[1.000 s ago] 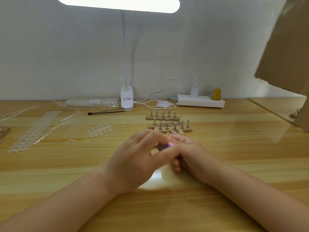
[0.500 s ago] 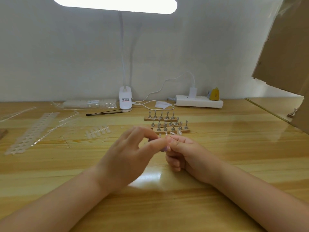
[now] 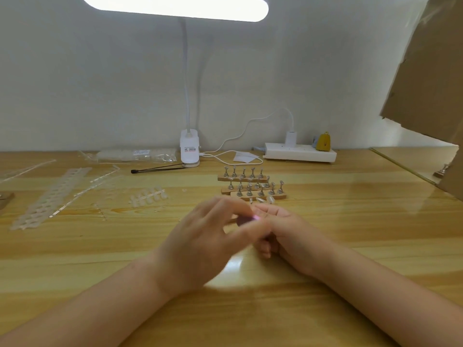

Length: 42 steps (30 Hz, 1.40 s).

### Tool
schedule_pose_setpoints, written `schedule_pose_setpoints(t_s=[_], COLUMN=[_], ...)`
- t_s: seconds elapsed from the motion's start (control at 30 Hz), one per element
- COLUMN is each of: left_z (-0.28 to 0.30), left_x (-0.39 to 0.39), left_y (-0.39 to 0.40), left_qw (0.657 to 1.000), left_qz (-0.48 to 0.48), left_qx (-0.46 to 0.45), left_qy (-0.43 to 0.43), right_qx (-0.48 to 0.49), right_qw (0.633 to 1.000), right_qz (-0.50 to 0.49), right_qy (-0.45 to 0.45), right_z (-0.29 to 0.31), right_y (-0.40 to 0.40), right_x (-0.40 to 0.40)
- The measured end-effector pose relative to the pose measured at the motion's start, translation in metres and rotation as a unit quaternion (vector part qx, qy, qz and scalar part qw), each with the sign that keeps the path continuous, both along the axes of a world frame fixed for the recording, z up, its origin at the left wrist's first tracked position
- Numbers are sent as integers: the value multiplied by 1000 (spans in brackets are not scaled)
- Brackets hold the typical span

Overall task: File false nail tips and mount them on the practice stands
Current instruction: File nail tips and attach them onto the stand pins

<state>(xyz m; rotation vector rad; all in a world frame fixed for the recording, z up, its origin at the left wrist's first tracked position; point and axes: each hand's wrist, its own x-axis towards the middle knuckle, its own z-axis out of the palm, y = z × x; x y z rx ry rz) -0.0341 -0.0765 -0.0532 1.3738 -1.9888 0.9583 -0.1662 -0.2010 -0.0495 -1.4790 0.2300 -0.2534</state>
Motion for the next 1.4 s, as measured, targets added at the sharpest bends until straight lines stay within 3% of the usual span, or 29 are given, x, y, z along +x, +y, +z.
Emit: schedule_pose_setpoints(t_s=[0.13,0.2,0.3,0.47,0.7,0.83,1.0,1.13,1.2,1.33,1.4], left_z=[5,4,-2,1,-2,5,-1,7,9,3,4], left_x=[17,15,4,16,9,16,0,14,14,0,3], left_y=[4,3,-2,-2,-3,1,-3,1,1,-2,-2], left_qw=[990,995,1000,997,999,994,999,992,993,1000,997], left_qz=[118,73,3,71,40,97,30,111,87,12,46], left_qx=[44,22,-19,-31,-32,-14,1,7,-10,5,35], left_qy=[58,60,-11,2,-10,43,-16,62,83,-5,49], right_qx=[58,51,16,56,57,93,60,94,85,42,59], right_qw=[997,997,999,995,995,991,995,990,991,998,997], right_qz=[-47,-59,-49,-86,-77,-100,-73,-108,-103,-53,-54], right_qy=[1,3,5,0,-4,-8,-5,-10,-9,0,-2], right_z=[2,1,1,2,2,3,2,3,2,4,4], right_y=[0,1,2,-1,-1,-1,0,-1,-1,1,0], right_x=[1,2,1,3,3,4,4,4,4,3,3])
